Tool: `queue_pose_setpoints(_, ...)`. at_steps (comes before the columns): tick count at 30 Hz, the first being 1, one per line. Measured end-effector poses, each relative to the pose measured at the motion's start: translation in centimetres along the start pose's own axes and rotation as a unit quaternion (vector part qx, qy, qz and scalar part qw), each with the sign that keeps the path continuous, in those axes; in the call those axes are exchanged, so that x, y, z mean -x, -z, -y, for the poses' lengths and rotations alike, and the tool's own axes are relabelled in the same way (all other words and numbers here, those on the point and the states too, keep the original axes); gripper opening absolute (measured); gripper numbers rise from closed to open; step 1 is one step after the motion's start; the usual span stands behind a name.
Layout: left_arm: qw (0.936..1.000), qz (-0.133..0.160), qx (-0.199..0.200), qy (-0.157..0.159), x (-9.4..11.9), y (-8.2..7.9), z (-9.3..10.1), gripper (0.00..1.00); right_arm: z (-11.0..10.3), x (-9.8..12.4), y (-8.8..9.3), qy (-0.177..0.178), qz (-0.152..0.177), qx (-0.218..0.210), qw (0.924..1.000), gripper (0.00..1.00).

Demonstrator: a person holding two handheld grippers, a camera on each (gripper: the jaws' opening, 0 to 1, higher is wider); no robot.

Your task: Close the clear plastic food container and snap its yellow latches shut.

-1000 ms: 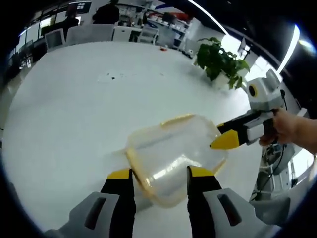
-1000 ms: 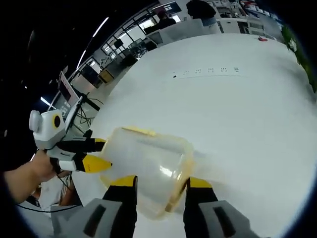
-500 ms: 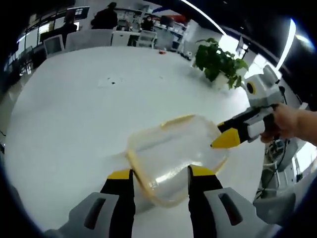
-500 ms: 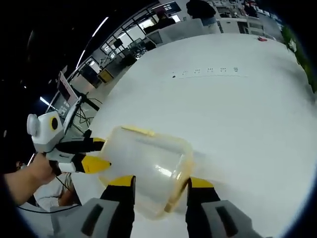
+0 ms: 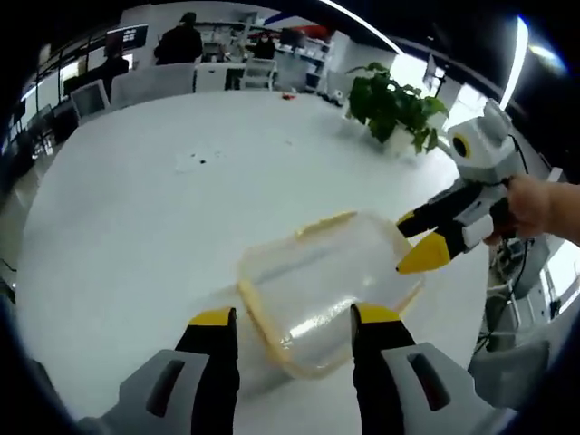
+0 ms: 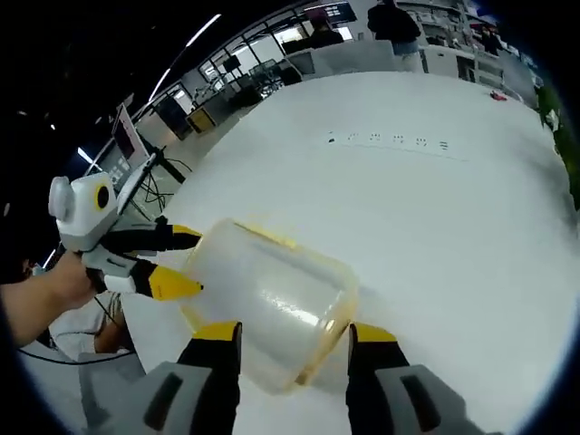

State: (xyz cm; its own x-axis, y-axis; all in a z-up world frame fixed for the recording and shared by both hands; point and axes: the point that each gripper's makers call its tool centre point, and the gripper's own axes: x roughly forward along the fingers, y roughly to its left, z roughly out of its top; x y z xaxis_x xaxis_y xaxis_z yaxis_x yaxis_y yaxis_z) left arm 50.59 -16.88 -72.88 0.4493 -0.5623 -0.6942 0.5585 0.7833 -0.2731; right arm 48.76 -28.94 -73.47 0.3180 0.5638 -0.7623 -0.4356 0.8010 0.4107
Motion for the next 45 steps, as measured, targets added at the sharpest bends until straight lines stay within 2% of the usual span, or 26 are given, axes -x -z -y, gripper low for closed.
queue_pose_setpoints(4, 1.0, 0.007, -0.002, 0.004, 0.3, -0.7, -0.2, 0.47, 0.1, 0.4, -0.4, 0.006, -0.013, 0.046, 0.9988, 0.45)
queue_pose_setpoints(7, 0.9984, -0.009, -0.055, 0.008, 0.5, -0.7, 0.1, 0.46, 0.1, 0.6, -0.4, 0.012, -0.033, 0.092, 0.9951, 0.44)
queue_pose_setpoints(9, 0.9962, -0.013, -0.086, 0.003, 0.8, -0.9, 0.1, 0.46, -0.1, 0.6, -0.6, 0.016, -0.043, 0.138, 0.9893, 0.44)
queue_pose_setpoints(12, 0.9919, -0.037, -0.122, 0.003, 1.0, -0.6, 0.0, 0.45, -0.6, 0.6, -0.6, 0.016, -0.069, 0.206, 0.9759, 0.45)
queue_pose_setpoints(13, 0.9906, -0.047, -0.129, 0.007, 1.0, -0.3, 0.1, 0.44, -1.0, 0.6, -0.2, 0.009, -0.084, 0.237, 0.9677, 0.46)
queue_pose_setpoints(14, 0.9873, -0.069, -0.142, 0.014, 1.2, 0.4, 0.2, 0.43, -0.8, 0.6, 0.1, 0.013, -0.102, 0.262, 0.9597, 0.48)
queue_pose_setpoints(15, 0.9847, -0.077, -0.156, 0.015, 1.2, 0.6, 0.1, 0.42, -0.5, 0.6, 0.3, 0.021, -0.118, 0.31, 0.9432, 0.48)
queue_pose_setpoints(16, 0.9814, -0.082, -0.173, 0.017, 1.3, 0.7, 0.0, 0.42, -0.4, 0.6, 0.2, 0.023, -0.121, 0.324, 0.938, 0.47)
queue_pose_setpoints(17, 0.9805, -0.082, -0.178, 0.018, 1.3, 0.7, 0.0, 0.43, -0.2, 0.8, 0.4, 0.026, -0.135, 0.349, 0.9269, 0.44)
queue_pose_setpoints(18, 0.9794, -0.08, -0.185, 0.018, 1.3, 0.6, 0.0, 0.43, -0.4, 0.8, 0.5, 0.021, -0.138, 0.355, 0.9244, 0.45)
queue_pose_setpoints(22, 0.9759, -0.084, -0.2, 0.023, 1.6, 0.4, 0.1, 0.44, -0.4, 1.0, 0.1, 0.016, -0.137, 0.358, 0.9232, 0.44)
queue_pose_setpoints(27, 0.9644, -0.113, -0.236, 0.037, 1.5, 0.8, 0.3, 0.44, -0.2, 0.9, 0.4, 0.01, -0.158, 0.387, 0.9086, 0.44)
queue_pose_setpoints(32, 0.9553, -0.122, -0.266, 0.04, 1.5, 0.5, 0.4, 0.44, -0.3, 0.9, 0.6, 0.006, -0.17, 0.398, 0.9013, 0.43)
queue_pose_setpoints(35, 0.9471, -0.129, -0.29, 0.048, 1.6, 0.5, 0.3, 0.43, -0.4, 0.8, 0.5, 0.008, -0.18, 0.419, 0.89, 0.43)
queue_pose_setpoints(39, 0.9362, -0.139, -0.319, 0.046, 1.8, 0.1, -0.1, 0.43, -0.8, 0.7, 0.0, 0.002, -0.181, 0.425, 0.8872, 0.43)
queue_pose_setpoints(42, 0.9327, -0.143, -0.328, 0.047, 1.9, -0.2, -0.1, 0.39, -1.1, 0.6, -0.1, -0.003, -0.184, 0.436, 0.8813, 0.44)
queue_pose_setpoints(44, 0.9319, -0.143, -0.33, 0.049, 1.9, -0.5, 0.0, 0.38, -1.4, 0.5, -0.2, -0.009, -0.184, 0.435, 0.8816, 0.44)
queue_pose_setpoints(45, 0.9283, -0.144, -0.339, 0.052, 1.8, -0.5, 0.2, 0.39, -1.6, 0.5, -0.3, -0.011, -0.181, 0.438, 0.8806, 0.43)
